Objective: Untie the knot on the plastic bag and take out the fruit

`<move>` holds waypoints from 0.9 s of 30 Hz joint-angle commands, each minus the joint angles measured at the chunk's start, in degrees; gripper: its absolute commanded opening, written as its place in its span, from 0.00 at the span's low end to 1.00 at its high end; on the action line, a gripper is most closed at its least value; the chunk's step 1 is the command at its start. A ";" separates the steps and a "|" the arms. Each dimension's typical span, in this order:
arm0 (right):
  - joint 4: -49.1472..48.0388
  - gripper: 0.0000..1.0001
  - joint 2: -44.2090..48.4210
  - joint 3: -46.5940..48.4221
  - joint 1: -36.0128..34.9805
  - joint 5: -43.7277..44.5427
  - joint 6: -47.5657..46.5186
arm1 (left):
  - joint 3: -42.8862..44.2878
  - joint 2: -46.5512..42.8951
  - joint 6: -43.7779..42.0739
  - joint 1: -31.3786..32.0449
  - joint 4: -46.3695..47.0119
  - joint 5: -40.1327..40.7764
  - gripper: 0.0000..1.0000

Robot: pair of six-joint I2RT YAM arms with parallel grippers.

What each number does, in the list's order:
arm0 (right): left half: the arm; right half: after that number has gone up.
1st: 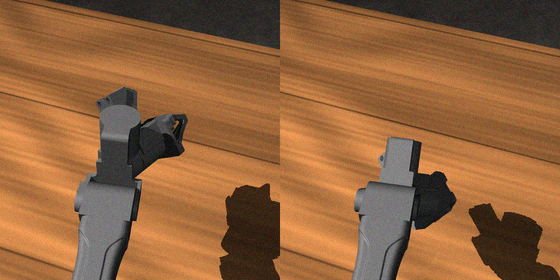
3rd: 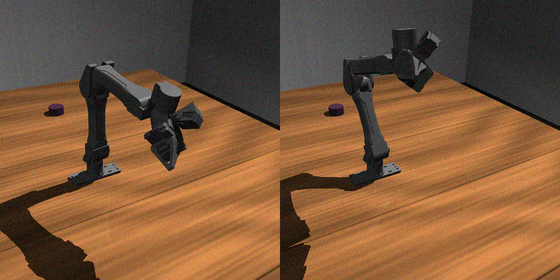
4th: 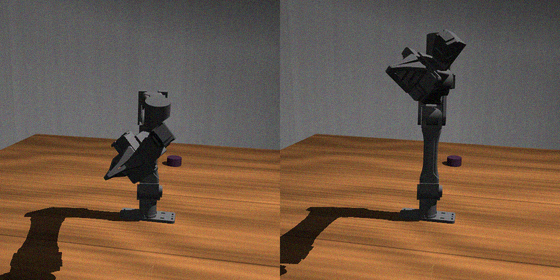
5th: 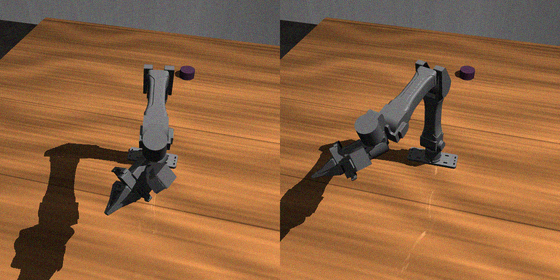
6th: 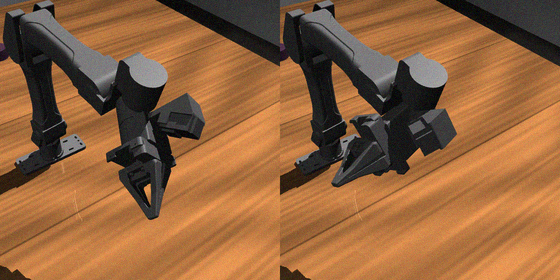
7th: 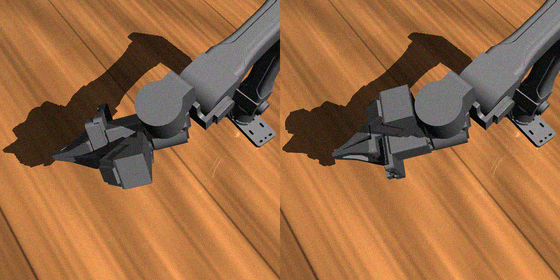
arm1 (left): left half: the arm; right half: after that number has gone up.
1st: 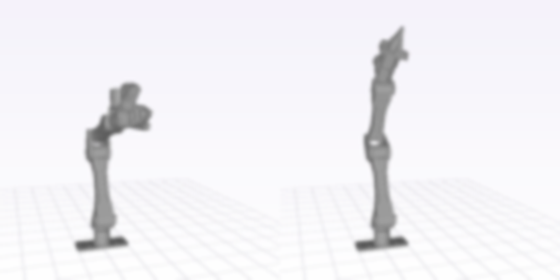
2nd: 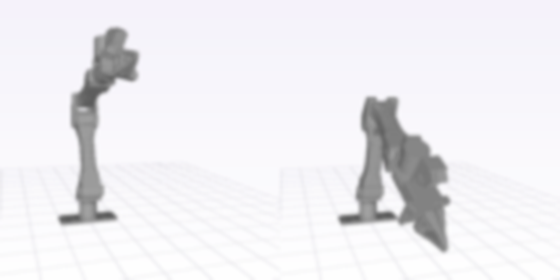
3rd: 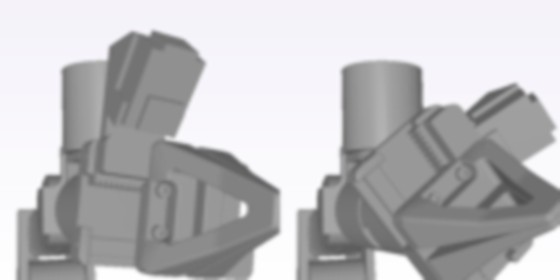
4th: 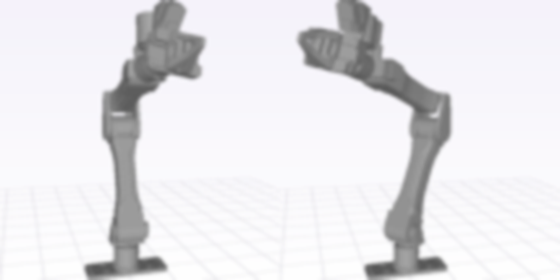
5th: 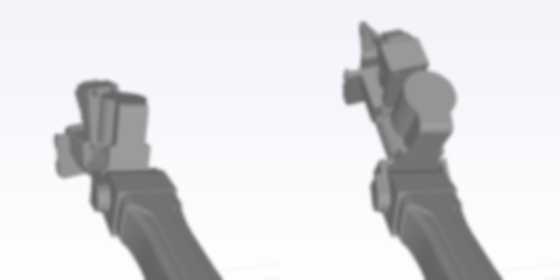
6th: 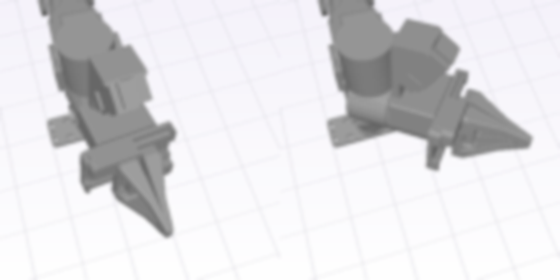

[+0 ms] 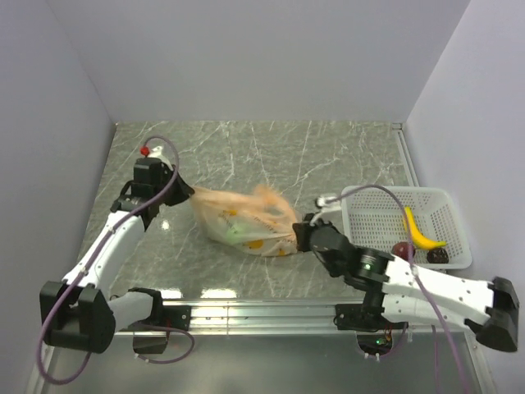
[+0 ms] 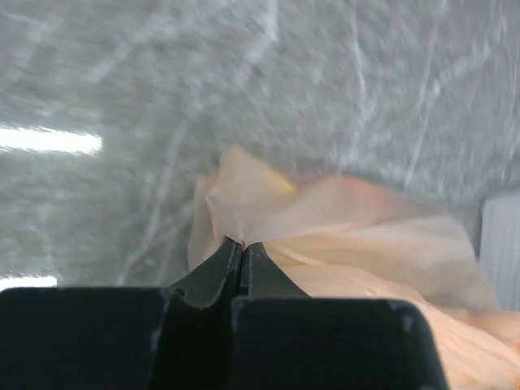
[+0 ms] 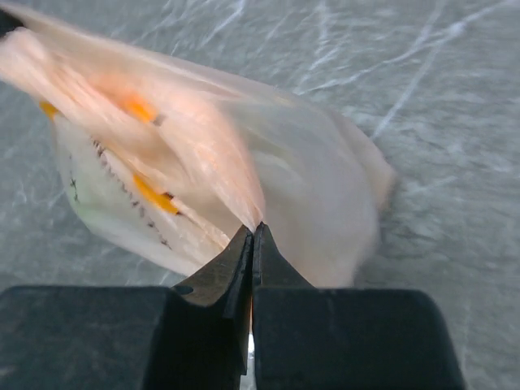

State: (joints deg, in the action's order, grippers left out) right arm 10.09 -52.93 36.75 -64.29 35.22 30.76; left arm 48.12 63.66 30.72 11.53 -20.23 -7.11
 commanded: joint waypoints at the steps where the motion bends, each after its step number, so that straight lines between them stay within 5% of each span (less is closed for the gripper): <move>1: -2.77 0.00 9.66 -7.29 0.39 8.19 3.51 | 3.73 2.78 3.99 -7.04 7.12 -3.39 0.01; 4: -13.39 0.00 14.95 -14.75 0.40 6.10 4.22 | 6.02 5.59 6.80 -7.22 10.38 -8.15 0.01; 7: -21.59 0.00 13.65 -15.92 0.31 2.67 3.08 | 8.30 6.48 7.42 -6.96 12.49 -12.65 0.30; 11: -22.12 0.00 4.69 -10.39 0.40 0.38 2.11 | 7.44 0.09 6.29 -5.38 10.57 -11.80 0.87; 13: -24.57 0.00 -0.14 -9.60 0.22 -1.55 2.28 | 4.99 -5.87 6.02 -2.93 7.24 -7.42 0.99; 21: -28.72 0.00 -5.69 -8.46 0.39 -4.37 3.34 | -11.01 -22.60 19.19 15.88 4.76 9.72 0.99; 27: -29.33 0.00 -7.01 -8.10 -0.04 -4.90 2.63 | -16.30 -19.90 21.40 22.39 7.48 14.23 0.98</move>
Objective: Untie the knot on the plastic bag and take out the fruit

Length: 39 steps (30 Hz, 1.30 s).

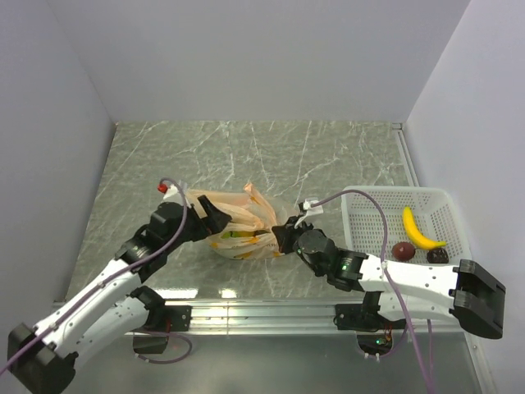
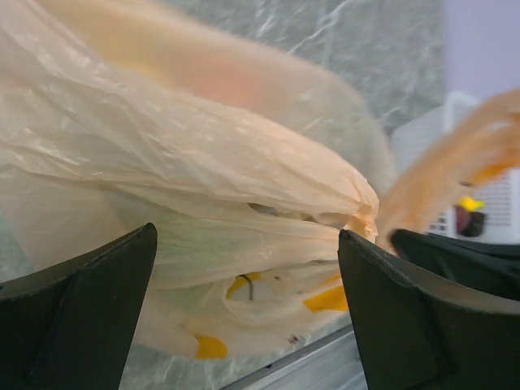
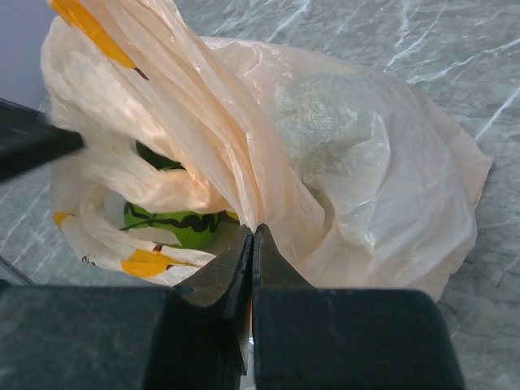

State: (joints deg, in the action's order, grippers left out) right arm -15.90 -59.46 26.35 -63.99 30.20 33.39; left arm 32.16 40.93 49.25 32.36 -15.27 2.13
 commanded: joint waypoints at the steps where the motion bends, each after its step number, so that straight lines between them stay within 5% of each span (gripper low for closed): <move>1: -3.52 0.00 -0.57 1.87 -0.52 0.21 0.19 | -0.09 4.23 2.60 2.96 2.87 5.86 0.98; 7: -2.74 0.00 0.92 -0.85 -0.61 2.14 2.46 | -1.92 10.05 3.21 8.59 5.68 12.71 0.92; 10: -0.81 0.00 3.64 -3.48 -0.61 4.86 4.75 | -6.14 9.44 5.32 8.77 5.69 15.62 0.69; 11: 1.03 0.00 5.22 -4.11 -0.44 5.92 5.63 | -7.89 8.65 6.46 8.77 5.60 15.97 0.53; 15: 6.91 0.00 8.92 -6.92 -0.53 10.23 10.98 | -9.66 6.89 8.40 8.69 3.93 20.00 0.14; 17: 9.90 0.00 11.19 -8.85 -0.53 11.55 15.03 | -9.84 6.62 8.75 8.07 3.15 20.89 0.01; 19: 10.63 0.00 12.70 -11.13 -0.53 11.64 17.31 | -10.19 6.36 8.49 6.33 3.66 19.50 0.00; 25: 6.50 0.00 16.13 -13.35 -0.61 6.11 11.37 | -7.75 3.03 5.69 0.34 3.76 10.89 0.00; 30: 4.66 0.00 13.24 -11.41 -0.79 5.58 8.63 | -0.54 -3.48 0.67 0.69 -2.65 8.42 0.37; 31: 4.13 0.00 12.71 -11.06 -0.88 5.66 8.19 | 1.57 -4.27 0.58 1.21 -5.27 7.98 0.56; 35: 2.02 0.00 8.85 -9.74 -0.96 5.49 7.31 | 4.49 -6.47 4.17 4.11 -10.13 6.83 0.94; 39: 0.96 0.00 6.21 -7.90 -1.40 5.75 6.08 | 4.14 -3.06 8.92 8.41 -10.75 8.85 0.97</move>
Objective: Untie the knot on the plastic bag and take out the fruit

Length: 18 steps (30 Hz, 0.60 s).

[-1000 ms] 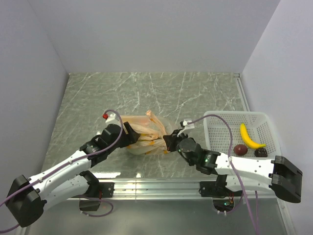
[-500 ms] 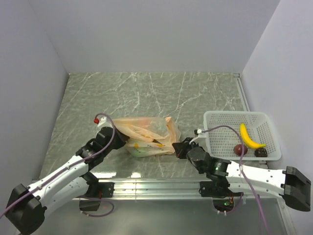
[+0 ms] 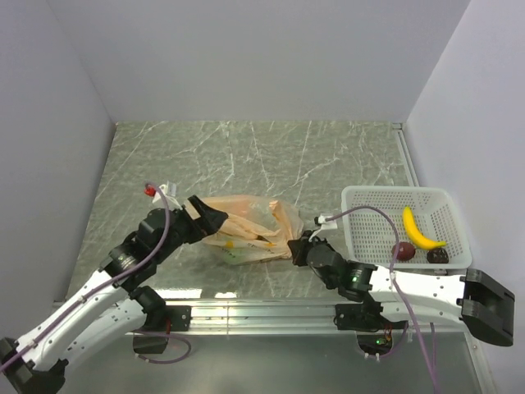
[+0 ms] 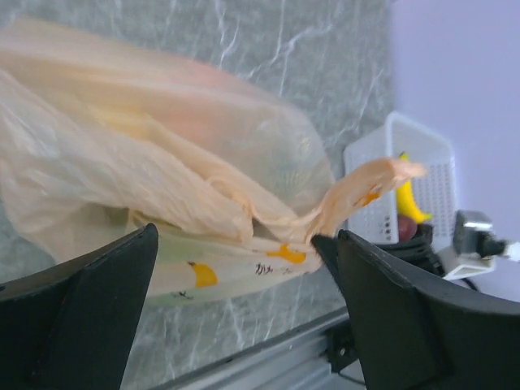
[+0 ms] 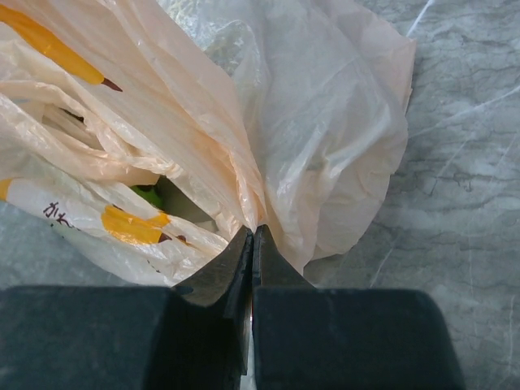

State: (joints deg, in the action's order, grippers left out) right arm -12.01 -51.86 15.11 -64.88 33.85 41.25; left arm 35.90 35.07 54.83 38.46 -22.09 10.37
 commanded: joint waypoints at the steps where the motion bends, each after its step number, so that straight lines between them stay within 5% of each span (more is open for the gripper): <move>1: -2.84 0.00 -2.19 3.78 -0.60 2.80 -1.88 | 0.40 5.07 4.49 3.11 -3.49 1.05 0.97; 9: -0.82 0.00 -5.71 7.03 -2.70 8.25 -2.58 | 5.05 17.39 6.70 12.69 -1.47 11.59 0.83; 18: -0.91 0.00 -11.68 9.23 -8.15 14.40 -4.52 | 6.64 25.57 10.12 12.96 2.04 16.52 0.75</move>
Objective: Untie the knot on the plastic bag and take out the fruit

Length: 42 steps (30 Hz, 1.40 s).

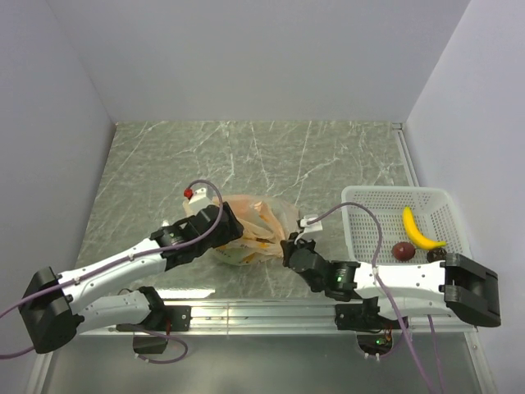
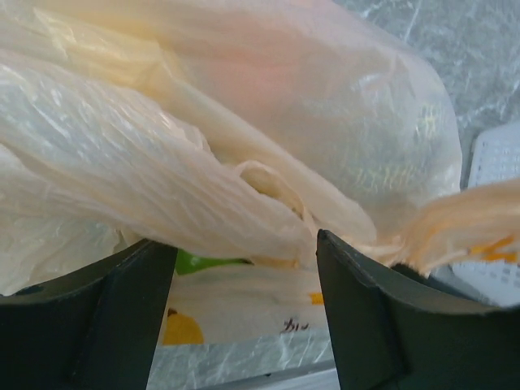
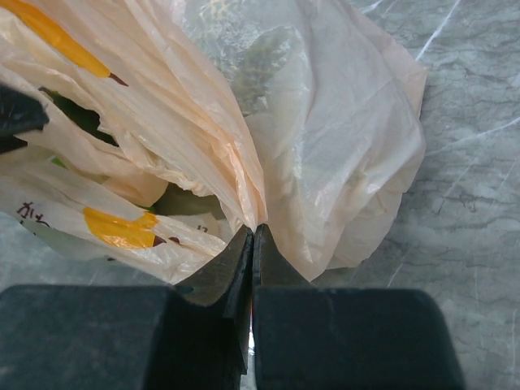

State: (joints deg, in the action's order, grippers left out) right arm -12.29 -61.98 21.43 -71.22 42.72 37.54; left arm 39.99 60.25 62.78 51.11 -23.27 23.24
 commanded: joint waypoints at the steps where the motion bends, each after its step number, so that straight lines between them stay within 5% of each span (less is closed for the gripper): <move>1: -0.19 0.00 -2.70 3.18 -2.77 6.14 -0.71 | 3.07 1.88 2.43 0.30 2.79 4.08 0.74; 6: -0.36 0.00 -5.61 4.41 -5.15 8.52 -0.28 | 5.02 6.19 3.57 0.22 1.38 6.02 0.70; 8: -0.27 0.00 -5.96 4.50 -5.51 8.87 0.08 | 4.58 7.42 4.01 0.30 1.91 5.67 0.60; 13: 2.26 0.00 -3.86 2.92 -5.33 11.76 2.88 | 5.27 8.13 3.14 0.22 -0.81 5.58 0.01; 19: 13.07 0.00 2.29 -1.03 -0.51 14.94 15.44 | 8.35 1.47 -8.87 -6.35 -8.37 0.17 0.01; 25: 13.44 0.00 11.25 -6.49 8.45 7.91 18.63 | 8.00 -2.16 -25.94 -28.33 -14.68 -17.25 0.01; 29: 10.20 0.02 13.54 -5.71 8.99 3.79 11.44 | 9.31 -0.31 -27.98 -32.30 -12.95 -24.37 0.00; 36: 18.96 0.42 18.54 5.89 7.42 -6.32 -7.71 | 10.02 1.19 -29.38 -32.30 -10.05 -31.50 0.00; 42: 26.26 0.48 20.33 19.60 7.06 -19.91 -23.10 | 10.73 0.04 -31.05 -32.30 -10.92 -34.75 0.00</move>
State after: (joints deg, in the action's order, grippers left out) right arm 10.48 -41.65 34.13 -63.77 31.55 26.33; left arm 47.88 61.67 34.30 18.96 -34.79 -7.97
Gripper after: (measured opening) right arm 0.482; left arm 0.013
